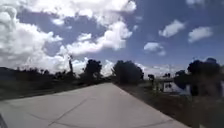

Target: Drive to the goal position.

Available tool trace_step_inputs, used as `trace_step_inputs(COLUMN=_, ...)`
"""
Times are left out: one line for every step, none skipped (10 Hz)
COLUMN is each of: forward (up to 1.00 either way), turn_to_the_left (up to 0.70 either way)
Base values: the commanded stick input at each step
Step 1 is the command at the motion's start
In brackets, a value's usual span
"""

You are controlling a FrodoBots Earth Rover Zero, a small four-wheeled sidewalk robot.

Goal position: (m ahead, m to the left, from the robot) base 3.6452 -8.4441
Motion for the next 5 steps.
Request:
trace_step_inputs(forward=1.0, turn_to_the_left=0.0)
trace_step_inputs(forward=1.0, turn_to_the_left=0.0)
trace_step_inputs(forward=1.0, turn_to_the_left=0.03)
trace_step_inputs(forward=1.0, turn_to_the_left=0.4)
trace_step_inputs(forward=1.0, turn_to_the_left=0.37)
